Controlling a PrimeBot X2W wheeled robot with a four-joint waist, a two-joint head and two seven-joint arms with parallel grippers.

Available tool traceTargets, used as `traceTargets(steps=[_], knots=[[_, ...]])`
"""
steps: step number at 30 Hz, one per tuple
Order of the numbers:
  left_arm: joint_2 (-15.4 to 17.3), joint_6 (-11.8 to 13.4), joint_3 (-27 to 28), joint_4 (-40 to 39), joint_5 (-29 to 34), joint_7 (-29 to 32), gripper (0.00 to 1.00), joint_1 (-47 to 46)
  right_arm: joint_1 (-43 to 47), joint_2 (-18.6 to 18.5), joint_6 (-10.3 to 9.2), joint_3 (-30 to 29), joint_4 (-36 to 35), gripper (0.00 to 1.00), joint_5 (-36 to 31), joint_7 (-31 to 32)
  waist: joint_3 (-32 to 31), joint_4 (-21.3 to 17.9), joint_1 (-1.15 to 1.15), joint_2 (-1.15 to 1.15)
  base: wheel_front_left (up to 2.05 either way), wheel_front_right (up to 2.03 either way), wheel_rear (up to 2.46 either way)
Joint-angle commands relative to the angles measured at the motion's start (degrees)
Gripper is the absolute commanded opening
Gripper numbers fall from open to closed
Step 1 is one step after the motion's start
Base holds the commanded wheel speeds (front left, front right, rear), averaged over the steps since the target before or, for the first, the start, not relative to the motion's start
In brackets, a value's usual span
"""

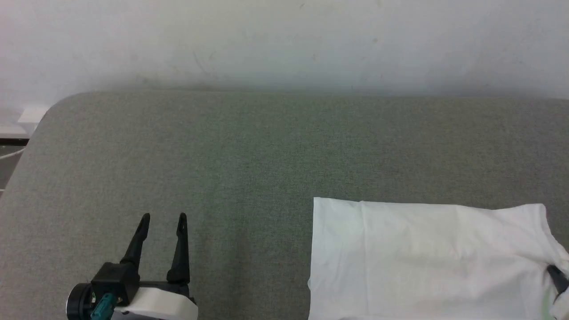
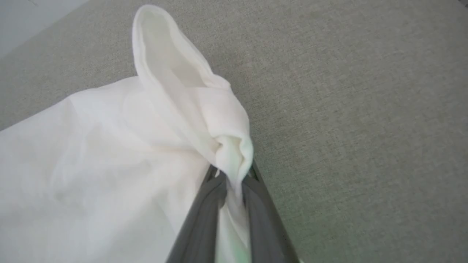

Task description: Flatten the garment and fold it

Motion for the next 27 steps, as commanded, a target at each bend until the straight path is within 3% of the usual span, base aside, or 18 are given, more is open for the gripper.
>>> traceTargets(steps=[1, 17, 22, 27], knots=[[-0.5, -0.3, 0.5, 0.2, 0.5, -0.3, 1.0, 0.7, -0.2, 0.7, -0.11, 0.5, -1.4, 0.0, 1.0, 0.4, -0.5, -0.4, 0.0, 0.0, 0.0, 0.0, 0.0], [-1.9, -2.3, 1.6, 0.9, 1.6, -0.3, 1.0, 2.1, 6.4, 5.3, -0.11, 15.5, -22.4, 0.0, 12.6, 10.0, -3.7, 0.5, 0.0, 0.0, 0.0, 0.0, 0.0], [-2.1, -2.8, 2.0, 1.0, 1.9, -0.3, 1.0, 2.5, 4.6, 8.2, -0.11, 20.9, -24.3, 0.0, 14.4, 11.8, -4.4, 1.9, 0.0, 0.0, 0.0, 0.0, 0.0], [-2.4, -3.2, 2.0, 1.2, 2.2, -0.3, 1.0, 2.6, 1.7, 10.0, -0.11, 26.6, -21.9, 0.0, 14.4, 10.9, -4.6, 3.9, 0.0, 0.0, 0.0, 0.0, 0.0]])
